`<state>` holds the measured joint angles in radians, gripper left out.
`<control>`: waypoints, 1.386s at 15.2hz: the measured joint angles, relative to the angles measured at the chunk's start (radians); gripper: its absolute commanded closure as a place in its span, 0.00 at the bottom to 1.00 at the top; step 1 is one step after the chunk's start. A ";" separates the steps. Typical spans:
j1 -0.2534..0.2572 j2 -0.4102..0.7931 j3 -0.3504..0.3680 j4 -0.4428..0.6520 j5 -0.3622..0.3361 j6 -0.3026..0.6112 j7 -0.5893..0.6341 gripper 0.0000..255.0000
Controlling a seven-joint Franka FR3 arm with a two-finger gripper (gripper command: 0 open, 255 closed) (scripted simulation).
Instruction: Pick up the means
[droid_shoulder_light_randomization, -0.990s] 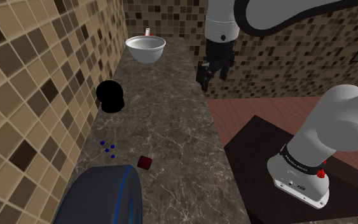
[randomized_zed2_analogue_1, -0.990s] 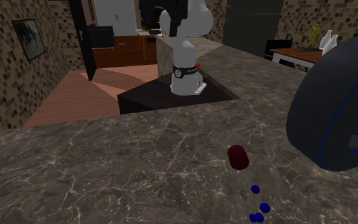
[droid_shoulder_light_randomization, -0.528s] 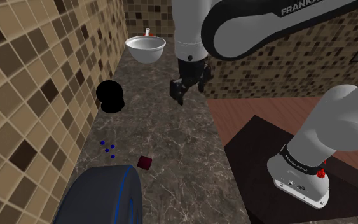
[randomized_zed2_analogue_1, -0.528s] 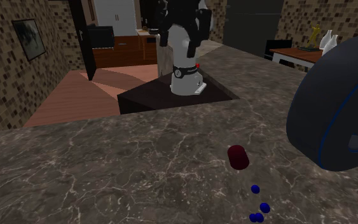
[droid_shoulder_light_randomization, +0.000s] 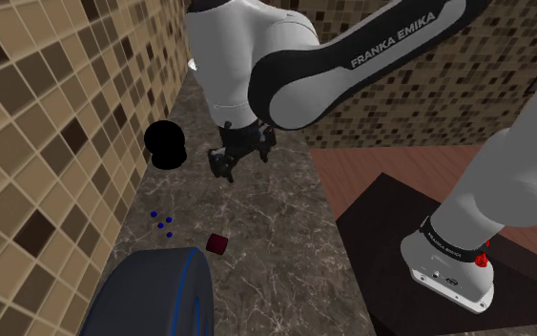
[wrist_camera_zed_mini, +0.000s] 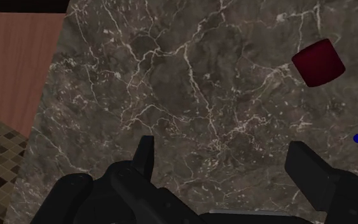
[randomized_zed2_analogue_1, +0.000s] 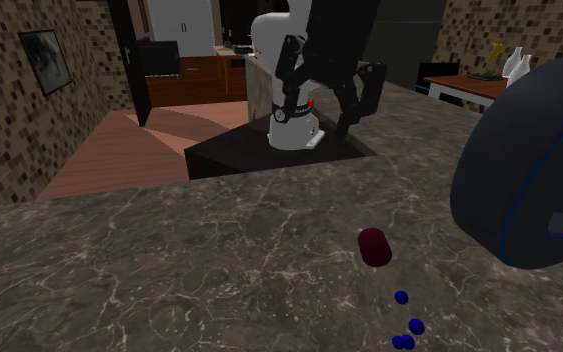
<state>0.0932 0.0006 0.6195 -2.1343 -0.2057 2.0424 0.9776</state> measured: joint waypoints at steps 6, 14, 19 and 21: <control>0.095 0.293 0.007 0.247 -0.204 -0.055 0.212 0.00; 0.311 0.663 -0.074 0.672 -0.380 -0.184 0.350 0.00; 0.393 0.804 -0.111 0.849 -0.420 -0.225 0.367 0.00; 0.395 0.816 -0.115 0.841 -0.426 -0.207 0.377 0.00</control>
<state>0.4884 0.8167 0.5044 -1.2930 -0.6322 1.8349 1.3543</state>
